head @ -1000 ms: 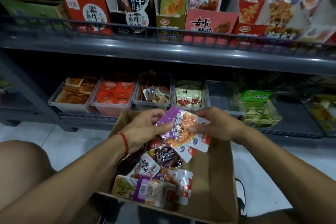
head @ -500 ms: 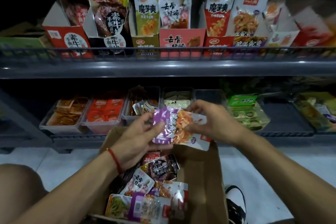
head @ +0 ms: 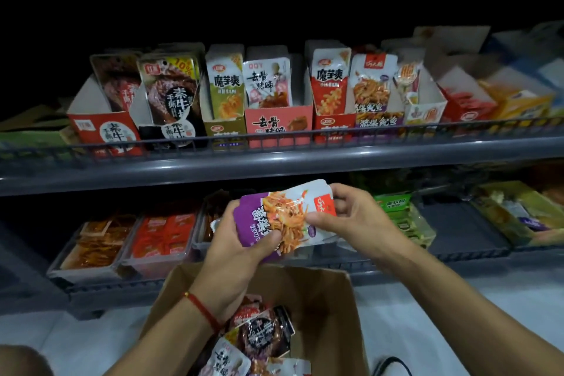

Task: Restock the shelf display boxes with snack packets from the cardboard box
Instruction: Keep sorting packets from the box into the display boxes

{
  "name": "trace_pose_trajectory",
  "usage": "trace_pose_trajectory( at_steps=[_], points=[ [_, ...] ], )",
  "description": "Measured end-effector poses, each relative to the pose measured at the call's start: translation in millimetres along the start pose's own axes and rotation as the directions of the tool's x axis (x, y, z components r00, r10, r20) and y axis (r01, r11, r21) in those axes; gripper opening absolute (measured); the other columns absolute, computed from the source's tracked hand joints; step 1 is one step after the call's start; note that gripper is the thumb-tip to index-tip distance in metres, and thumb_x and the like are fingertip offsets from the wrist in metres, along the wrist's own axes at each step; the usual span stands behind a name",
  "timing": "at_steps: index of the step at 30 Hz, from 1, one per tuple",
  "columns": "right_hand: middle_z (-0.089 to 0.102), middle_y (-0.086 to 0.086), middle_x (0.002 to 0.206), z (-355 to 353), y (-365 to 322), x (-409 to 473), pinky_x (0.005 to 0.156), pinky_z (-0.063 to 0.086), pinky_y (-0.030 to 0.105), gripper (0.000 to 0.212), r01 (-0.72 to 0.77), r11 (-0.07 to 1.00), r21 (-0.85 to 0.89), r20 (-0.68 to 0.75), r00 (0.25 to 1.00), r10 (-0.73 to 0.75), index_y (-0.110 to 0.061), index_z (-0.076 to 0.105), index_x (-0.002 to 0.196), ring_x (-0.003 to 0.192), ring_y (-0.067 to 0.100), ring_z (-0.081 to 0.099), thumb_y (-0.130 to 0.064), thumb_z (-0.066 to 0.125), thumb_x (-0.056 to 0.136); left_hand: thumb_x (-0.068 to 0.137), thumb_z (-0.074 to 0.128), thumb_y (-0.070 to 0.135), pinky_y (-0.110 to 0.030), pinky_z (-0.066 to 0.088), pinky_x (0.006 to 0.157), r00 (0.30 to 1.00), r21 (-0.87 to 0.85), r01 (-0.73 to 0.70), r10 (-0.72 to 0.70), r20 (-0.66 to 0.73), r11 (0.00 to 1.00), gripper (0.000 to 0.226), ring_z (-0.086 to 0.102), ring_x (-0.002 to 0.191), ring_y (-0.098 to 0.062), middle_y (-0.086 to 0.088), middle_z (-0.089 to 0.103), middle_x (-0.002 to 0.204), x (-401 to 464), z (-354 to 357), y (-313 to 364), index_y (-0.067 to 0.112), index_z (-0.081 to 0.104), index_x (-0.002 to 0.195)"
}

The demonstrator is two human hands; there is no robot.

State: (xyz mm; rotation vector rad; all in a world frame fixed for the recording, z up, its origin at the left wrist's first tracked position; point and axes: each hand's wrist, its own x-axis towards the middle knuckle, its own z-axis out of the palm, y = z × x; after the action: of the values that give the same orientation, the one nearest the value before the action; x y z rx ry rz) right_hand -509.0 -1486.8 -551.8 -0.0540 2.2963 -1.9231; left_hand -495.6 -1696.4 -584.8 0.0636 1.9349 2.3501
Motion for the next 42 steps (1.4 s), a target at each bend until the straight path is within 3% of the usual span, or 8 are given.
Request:
trace_pose_trajectory(
  at_steps=[8, 14, 18, 21, 26, 32, 38, 42],
  points=[
    [0.074, 0.002, 0.113, -11.4, -18.3, -3.7, 0.073, 0.063, 0.037, 0.044, 0.025, 0.979, 0.203, -0.059, 0.998, -0.013, -0.025, 0.056, 0.127, 0.099, 0.021, 0.075, -0.016, 0.076, 0.089, 0.088, 0.073, -0.003, -0.047, 0.061, 0.083, 0.994, 0.017, -0.091, 0.091, -0.053, 0.996, 0.049, 0.072, 0.104, -0.024, -0.004, 0.074, 0.113, 18.0, 41.8, 13.1, 0.023, 0.056, 0.126],
    [0.069, 0.004, 0.113, -67.8, -60.3, -1.1, 0.070, 0.061, 0.034, 0.040, 0.151, 0.984, -0.091, -0.190, 0.968, -0.166, -0.021, 0.056, 0.123, 0.094, 0.019, 0.074, -0.013, 0.074, 0.088, 0.087, 0.078, 0.013, -0.036, 0.063, 0.077, 0.995, 0.097, -0.097, 0.096, 0.014, 0.991, 0.050, 0.072, 0.103, -0.018, -0.003, 0.066, 0.119, 34.7, 63.2, 41.1, 0.033, 0.047, 0.121],
    [0.057, -0.014, 0.101, -119.7, -110.3, 17.1, 0.071, 0.048, 0.022, 0.035, 0.177, 0.772, -0.610, -0.340, 0.822, -0.457, -0.027, 0.051, 0.117, 0.086, 0.002, 0.061, -0.022, 0.073, 0.090, 0.093, 0.069, 0.004, -0.040, 0.063, 0.084, 0.992, 0.193, -0.116, 0.121, -0.017, 0.974, 0.051, 0.065, 0.108, -0.018, -0.003, 0.062, 0.119, 42.0, 47.4, 60.2, 0.034, 0.044, 0.127],
    [0.053, -0.014, 0.096, -150.3, -145.2, 45.2, 0.071, 0.053, 0.032, 0.036, 0.128, 0.657, -0.743, -0.348, 0.765, -0.542, -0.026, 0.050, 0.120, 0.083, 0.006, 0.060, -0.022, 0.072, 0.092, 0.094, 0.062, -0.004, -0.041, 0.062, 0.086, 0.986, 0.197, -0.129, 0.146, -0.078, 0.972, 0.048, 0.064, 0.110, -0.021, -0.003, 0.063, 0.118, 44.2, 35.7, 64.8, 0.031, 0.049, 0.123],
    [0.055, -0.002, 0.104, -169.7, -169.2, 94.4, 0.072, 0.055, 0.040, 0.051, -0.005, 0.500, -0.866, -0.269, 0.847, -0.458, -0.021, 0.046, 0.137, 0.090, 0.022, 0.064, -0.018, 0.071, 0.092, 0.093, 0.057, -0.012, -0.042, 0.061, 0.084, 0.976, 0.183, -0.150, 0.175, -0.130, 0.972, 0.047, 0.064, 0.109, -0.028, -0.008, 0.066, 0.114, 45.9, 21.5, 60.3, 0.030, 0.055, 0.113],
    [0.059, 0.012, 0.130, -158.1, -148.7, 143.0, 0.100, 0.051, 0.050, 0.054, -0.053, 0.275, -0.960, -0.142, 0.939, -0.314, -0.018, 0.051, 0.135, 0.117, 0.034, 0.059, -0.016, 0.076, 0.087, 0.091, 0.056, -0.016, -0.043, 0.061, 0.085, 0.972, 0.203, -0.150, 0.182, -0.148, 0.968, 0.048, 0.062, 0.112, -0.024, -0.004, 0.067, 0.114, 42.4, 15.2, 50.8, 0.027, 0.057, 0.113],
    [0.048, 0.016, 0.136, -160.1, -118.4, 157.6, 0.096, 0.049, 0.051, 0.069, -0.050, 0.125, -0.991, -0.110, 0.831, -0.545, -0.014, 0.045, 0.142, 0.123, 0.037, 0.049, -0.017, 0.080, 0.083, 0.088, 0.059, -0.014, -0.049, 0.059, 0.090, 0.980, 0.246, -0.092, 0.132, -0.151, 0.965, 0.049, 0.063, 0.110, -0.018, -0.002, 0.069, 0.113, 31.8, 14.3, 37.0, 0.028, 0.059, 0.113],
    [0.040, 0.018, 0.144, -158.8, -110.0, 153.8, 0.101, 0.046, 0.053, 0.074, -0.030, 0.091, -0.995, -0.076, 0.825, -0.560, -0.017, 0.039, 0.150, 0.131, 0.039, 0.042, -0.019, 0.077, 0.087, 0.090, 0.060, -0.011, -0.045, 0.059, 0.090, 0.982, 0.288, -0.072, 0.119, -0.149, 0.955, 0.046, 0.063, 0.108, -0.017, -0.001, 0.068, 0.113, 29.9, 1.7, 31.7, 0.028, 0.058, 0.114]
  ],
)
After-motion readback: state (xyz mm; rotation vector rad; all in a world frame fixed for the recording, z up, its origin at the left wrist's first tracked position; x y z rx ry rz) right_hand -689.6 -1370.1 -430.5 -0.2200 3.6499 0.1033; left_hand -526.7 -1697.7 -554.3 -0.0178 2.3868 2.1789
